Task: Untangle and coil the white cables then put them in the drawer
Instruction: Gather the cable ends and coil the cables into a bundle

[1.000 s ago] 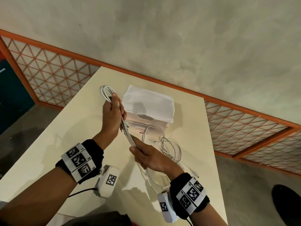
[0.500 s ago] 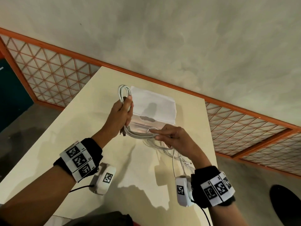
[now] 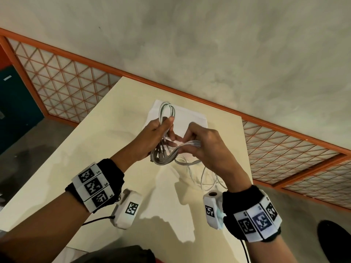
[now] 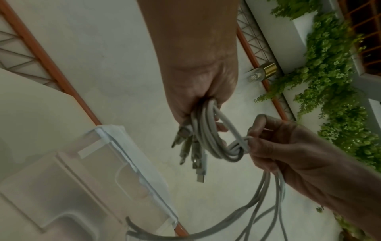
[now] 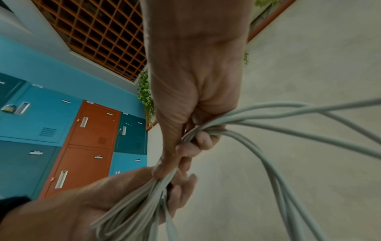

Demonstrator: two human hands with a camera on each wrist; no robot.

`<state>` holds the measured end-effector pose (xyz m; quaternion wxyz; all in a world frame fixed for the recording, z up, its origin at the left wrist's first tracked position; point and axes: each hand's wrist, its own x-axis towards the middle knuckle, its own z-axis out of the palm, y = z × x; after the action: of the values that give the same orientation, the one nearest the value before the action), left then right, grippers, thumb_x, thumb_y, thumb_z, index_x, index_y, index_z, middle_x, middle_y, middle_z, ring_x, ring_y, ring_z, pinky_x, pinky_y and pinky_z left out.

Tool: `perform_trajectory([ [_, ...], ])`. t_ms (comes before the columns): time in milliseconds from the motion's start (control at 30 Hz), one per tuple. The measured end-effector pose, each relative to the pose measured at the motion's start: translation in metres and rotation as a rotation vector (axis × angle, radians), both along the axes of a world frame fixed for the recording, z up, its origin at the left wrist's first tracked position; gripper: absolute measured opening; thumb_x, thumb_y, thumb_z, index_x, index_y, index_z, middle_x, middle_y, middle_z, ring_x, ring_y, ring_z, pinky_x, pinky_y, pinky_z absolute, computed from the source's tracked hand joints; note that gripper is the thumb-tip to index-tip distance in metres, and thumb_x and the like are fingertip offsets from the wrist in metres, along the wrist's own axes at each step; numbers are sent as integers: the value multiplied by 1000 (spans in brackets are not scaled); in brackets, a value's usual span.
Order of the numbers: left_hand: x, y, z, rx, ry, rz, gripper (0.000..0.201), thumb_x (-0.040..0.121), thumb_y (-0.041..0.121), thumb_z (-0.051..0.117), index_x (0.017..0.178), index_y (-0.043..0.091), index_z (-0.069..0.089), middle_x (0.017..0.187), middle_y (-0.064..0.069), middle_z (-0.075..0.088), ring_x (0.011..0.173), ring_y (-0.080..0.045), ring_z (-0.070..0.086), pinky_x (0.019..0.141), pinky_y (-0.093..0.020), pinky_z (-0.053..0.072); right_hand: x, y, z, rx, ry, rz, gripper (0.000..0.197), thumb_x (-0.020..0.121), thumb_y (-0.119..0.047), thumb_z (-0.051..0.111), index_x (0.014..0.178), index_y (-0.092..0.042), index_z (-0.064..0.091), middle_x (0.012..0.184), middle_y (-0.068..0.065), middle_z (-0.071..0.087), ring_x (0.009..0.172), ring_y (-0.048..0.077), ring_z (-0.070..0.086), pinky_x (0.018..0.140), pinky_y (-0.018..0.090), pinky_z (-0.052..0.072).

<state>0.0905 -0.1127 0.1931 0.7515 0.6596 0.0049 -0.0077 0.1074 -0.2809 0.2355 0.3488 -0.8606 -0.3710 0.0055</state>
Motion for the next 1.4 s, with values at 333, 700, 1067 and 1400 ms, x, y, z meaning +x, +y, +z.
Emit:
perform_trajectory([
  [333,-16,-14,3,29,58,-307,47,100,36,34,83,1,60,72,-14,71,67,-33,71,62,-35,56,0,3,11,-262,-63,46,38,65,-10,79,76,-18,43,80,-8,40,72,14,46,63,25,39],
  [700,-22,-29,-3,23,118,-345,52,101,36,33,69,1,55,55,-6,60,48,-18,59,51,-22,48,0,-2,10,-281,-31,46,56,65,-16,82,86,-15,30,79,-11,36,67,14,37,54,20,30],
  [1067,-26,-16,6,73,126,-364,43,99,35,38,65,10,41,42,4,34,34,-11,32,42,-21,35,8,-37,12,-210,347,-8,56,74,-62,54,65,-7,61,50,3,41,48,12,37,52,23,32],
  [1400,-26,-28,-4,-7,271,-421,73,79,75,17,73,7,43,42,-2,37,32,-15,32,37,-20,32,4,-30,6,-89,156,-93,42,95,-27,52,58,-9,60,41,-7,40,42,9,34,48,15,27],
])
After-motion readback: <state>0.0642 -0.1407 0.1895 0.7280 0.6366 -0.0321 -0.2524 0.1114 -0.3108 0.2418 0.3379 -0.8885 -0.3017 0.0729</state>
